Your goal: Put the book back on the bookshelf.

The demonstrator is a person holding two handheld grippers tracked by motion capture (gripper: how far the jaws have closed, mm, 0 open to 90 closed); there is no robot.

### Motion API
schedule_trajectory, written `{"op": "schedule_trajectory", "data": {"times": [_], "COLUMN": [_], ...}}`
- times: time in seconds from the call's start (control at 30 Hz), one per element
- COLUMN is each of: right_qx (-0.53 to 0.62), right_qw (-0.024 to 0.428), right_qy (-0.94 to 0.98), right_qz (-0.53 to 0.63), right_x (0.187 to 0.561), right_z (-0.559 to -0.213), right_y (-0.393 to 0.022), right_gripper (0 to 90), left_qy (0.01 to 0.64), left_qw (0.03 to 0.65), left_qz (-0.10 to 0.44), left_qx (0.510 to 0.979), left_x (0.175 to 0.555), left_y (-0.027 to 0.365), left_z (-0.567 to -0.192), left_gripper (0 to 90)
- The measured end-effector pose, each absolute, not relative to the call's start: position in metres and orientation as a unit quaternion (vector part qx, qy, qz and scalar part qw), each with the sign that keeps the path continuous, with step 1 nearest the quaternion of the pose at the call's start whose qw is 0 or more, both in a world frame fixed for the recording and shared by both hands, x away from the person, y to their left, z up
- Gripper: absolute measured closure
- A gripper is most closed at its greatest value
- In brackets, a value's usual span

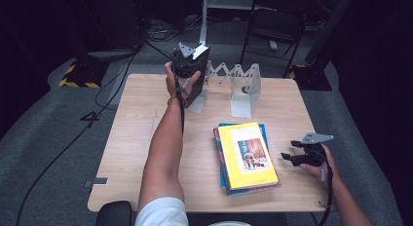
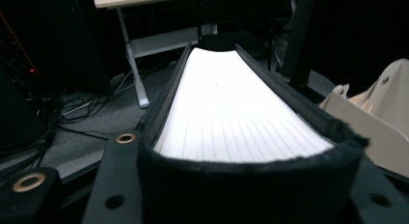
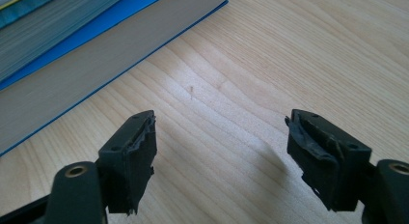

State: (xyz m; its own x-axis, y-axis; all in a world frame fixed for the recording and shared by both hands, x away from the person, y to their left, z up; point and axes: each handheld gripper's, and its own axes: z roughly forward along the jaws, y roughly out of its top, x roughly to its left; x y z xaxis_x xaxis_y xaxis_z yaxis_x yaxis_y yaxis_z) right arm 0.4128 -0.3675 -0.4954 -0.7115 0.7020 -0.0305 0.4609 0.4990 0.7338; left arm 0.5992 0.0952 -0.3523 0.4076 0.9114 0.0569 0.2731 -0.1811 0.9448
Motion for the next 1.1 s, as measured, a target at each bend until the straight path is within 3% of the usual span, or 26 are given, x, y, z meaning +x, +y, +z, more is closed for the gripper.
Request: {"op": "schedule_trajectory", "data": {"times": [0.43,1.1], "right_qx": [0.338,0.329], "right_qw": [0.172,0.168], "right_qy": [0.852,0.861], "right_qz": [0.362,0.349], "right_x": [0.412,0.411], "right_z": [-0.494,-0.495], "right_y": [-0.367,-0.361], "right_gripper": [26.8,27.4], "left_qy": [0.455,0.454], "left_qw": [0.493,0.469], "left_qz": [0.322,0.321], "left_qx": [0.668,0.687], "left_x": [0.595,0.583], "left_y": [0.11,0.123], "left_z": [-0.367,-0.365], "left_gripper": [51.1,46.7]}}
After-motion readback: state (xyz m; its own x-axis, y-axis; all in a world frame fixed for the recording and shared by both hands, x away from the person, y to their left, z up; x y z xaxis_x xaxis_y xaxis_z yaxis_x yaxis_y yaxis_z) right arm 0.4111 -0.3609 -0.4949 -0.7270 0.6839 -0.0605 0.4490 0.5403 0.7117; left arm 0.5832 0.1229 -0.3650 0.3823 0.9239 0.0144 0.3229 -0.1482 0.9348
